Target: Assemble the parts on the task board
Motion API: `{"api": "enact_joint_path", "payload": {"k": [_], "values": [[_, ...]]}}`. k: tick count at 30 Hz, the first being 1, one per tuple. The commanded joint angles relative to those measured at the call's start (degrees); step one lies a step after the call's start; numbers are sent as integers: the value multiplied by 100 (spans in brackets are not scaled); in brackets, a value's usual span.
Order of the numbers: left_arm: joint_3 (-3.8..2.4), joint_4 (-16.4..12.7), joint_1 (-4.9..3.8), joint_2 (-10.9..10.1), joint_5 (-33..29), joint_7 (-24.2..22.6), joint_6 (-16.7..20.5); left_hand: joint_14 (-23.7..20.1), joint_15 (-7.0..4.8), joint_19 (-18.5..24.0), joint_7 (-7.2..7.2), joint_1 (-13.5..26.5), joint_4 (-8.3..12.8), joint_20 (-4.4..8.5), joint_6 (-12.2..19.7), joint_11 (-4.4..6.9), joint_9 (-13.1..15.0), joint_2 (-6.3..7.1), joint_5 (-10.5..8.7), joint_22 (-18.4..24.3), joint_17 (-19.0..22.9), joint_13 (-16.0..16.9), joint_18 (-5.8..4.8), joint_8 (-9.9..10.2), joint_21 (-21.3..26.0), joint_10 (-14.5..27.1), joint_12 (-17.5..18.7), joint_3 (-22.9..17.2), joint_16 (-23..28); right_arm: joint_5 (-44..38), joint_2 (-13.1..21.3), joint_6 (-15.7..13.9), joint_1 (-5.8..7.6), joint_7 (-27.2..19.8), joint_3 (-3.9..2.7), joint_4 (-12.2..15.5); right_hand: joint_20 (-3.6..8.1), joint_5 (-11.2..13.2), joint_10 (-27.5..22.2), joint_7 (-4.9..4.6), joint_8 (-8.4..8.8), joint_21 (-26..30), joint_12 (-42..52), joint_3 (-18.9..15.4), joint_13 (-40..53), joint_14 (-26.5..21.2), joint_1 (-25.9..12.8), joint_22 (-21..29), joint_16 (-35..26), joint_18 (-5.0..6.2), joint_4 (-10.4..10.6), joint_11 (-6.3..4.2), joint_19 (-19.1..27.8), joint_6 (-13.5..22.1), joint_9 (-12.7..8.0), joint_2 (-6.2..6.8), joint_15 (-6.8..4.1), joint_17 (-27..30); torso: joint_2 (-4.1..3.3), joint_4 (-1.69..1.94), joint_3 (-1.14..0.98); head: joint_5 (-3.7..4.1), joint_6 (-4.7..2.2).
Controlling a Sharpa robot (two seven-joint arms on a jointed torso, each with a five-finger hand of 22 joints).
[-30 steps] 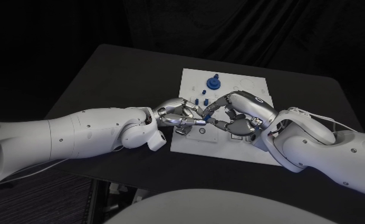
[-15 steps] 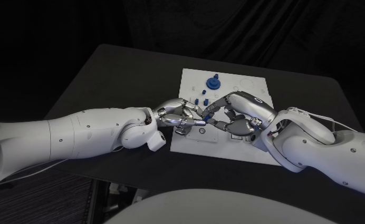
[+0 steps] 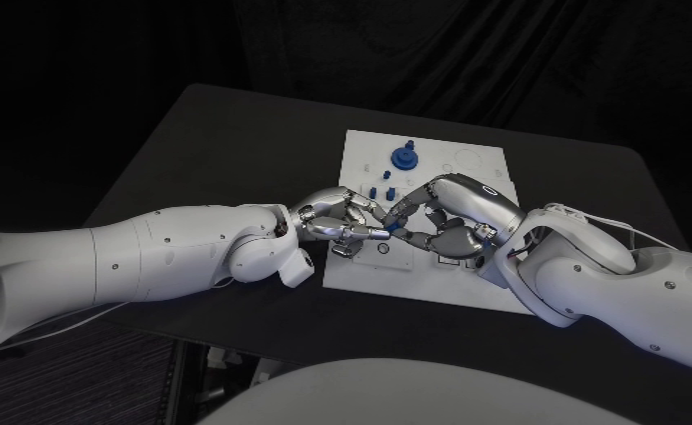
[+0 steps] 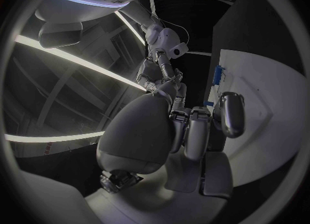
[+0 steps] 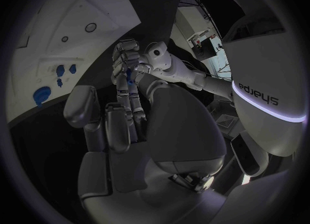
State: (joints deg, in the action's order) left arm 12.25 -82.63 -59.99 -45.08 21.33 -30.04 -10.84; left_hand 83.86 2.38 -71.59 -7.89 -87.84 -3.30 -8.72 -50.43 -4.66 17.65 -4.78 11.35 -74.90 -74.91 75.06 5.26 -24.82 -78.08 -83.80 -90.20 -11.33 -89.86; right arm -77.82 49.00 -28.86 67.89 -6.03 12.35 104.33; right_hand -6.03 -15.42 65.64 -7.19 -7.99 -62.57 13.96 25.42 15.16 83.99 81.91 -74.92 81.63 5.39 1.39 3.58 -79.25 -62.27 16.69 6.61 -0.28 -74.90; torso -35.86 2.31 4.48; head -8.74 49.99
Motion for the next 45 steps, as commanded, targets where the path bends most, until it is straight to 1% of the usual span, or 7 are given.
{"api": "enact_joint_path", "payload": {"k": [1, 17, 33, 37, 38, 40, 45], "values": [[-8, -17, 5, 10, -9, -62, -19, 614, -45, 30, 8, -111, 29, 21, -20, 55, 7, -70, -15, -802, -1509, 1494, -91, -12, 26, -620, 20, -1, -14, -37, 8, -63, 3, 51, 4, 9, 51, -8, 50, -6, -25, -31, 23, -12, 11, 119, 90, -803, -31, -3, -24, -8, -1, -47, 36, -16, -36, -132, -3, 0, -1, 0, 1], [-7, 45, 5, 23, -9, -138, -39, 614, 67, 310, -171, 73, -14, -65, 484, -81, -257, 111, 61, -708, -1509, 1494, -41, 654, 262, -620, 20, 157, -14, -37, 21, -137, 3, 89, 5, -20, 66, -10, 78, 12, -53, -92, 22, -42, 13, 126, 90, -819, -27, -16, -38, -24, -28, -97, 67, -18, -51, -139, -6, -3, -3, -9, 1], [-7, 39, 4, -137, -9, -15, 78, 483, 82, 1110, -165, 114, -117, -95, 2228, -69, -892, 277, 187, -440, -1413, 1098, 125, 1710, 957, 238, 561, 396, 6, -267, 77, 129, 4, 405, 9, -118, 72, -15, 58, 11, -43, -61, -5, -46, 1, 119, 94, -812, -44, -11, -46, -21, -16, -84, 70, -17, -53, -112, 2, 8, -2, -45, 1], [-7, 16, 4, -221, -9, -83, 193, -382, 90, 1462, -155, 74, -141, -100, 2565, -75, -1008, 271, 207, -338, -788, 624, 185, 1758, 1261, 1203, 1235, 419, 193, -486, 90, 227, 4, 498, 13, -149, 72, -15, 63, 11, -43, -121, -6, -49, 1, 136, 93, -828, -13, -23, -47, -22, -41, -84, 72, -17, -54, -161, 2, 5, -1, -55, 1], [-7, -3, 4, -269, -9, -142, 256, -713, 112, 1703, -178, 40, -190, -110, 2794, -104, -1087, 284, 226, -288, -557, -443, 215, 1771, 1448, 3060, 2747, 375, 295, -634, 92, 280, 4, 557, 16, -170, 72, -15, 63, 11, -43, -121, -6, -49, 1, 136, 93, -828, -13, -23, -47, -22, -41, -84, 72, -17, -54, -161, 2, 4, 0, -55, 1], [-7, -23, 4, -311, -9, -205, 311, -877, 143, 1914, -187, 13, -230, -124, 2868, -137, -1117, 330, 223, -245, -451, -1275, 242, 1736, 1609, 4067, 3820, 343, 342, -777, 90, 333, 4, 609, 18, -193, 73, -14, 65, 11, -43, -138, -5, -50, 1, 139, 93, -832, -8, -26, -48, -23, -47, -84, 72, -16, -54, -168, 3, 0, 2, -59, 1], [-7, -143, 4, -470, -9, -464, 490, -1954, 202, 2716, -234, -80, -331, -184, 2655, -194, -1118, 387, 388, -47, 313, -1932, 375, 1448, 2281, 4195, 4365, 244, 687, -1372, 50, 629, 5, 852, 38, -304, 73, -13, 69, 12, -42, -110, -6, -54, 1, 132, 92, -825, -22, -21, -49, -23, -36, -83, 73, -12, -55, -146, 2, 10, 3, -48, 1]]}}
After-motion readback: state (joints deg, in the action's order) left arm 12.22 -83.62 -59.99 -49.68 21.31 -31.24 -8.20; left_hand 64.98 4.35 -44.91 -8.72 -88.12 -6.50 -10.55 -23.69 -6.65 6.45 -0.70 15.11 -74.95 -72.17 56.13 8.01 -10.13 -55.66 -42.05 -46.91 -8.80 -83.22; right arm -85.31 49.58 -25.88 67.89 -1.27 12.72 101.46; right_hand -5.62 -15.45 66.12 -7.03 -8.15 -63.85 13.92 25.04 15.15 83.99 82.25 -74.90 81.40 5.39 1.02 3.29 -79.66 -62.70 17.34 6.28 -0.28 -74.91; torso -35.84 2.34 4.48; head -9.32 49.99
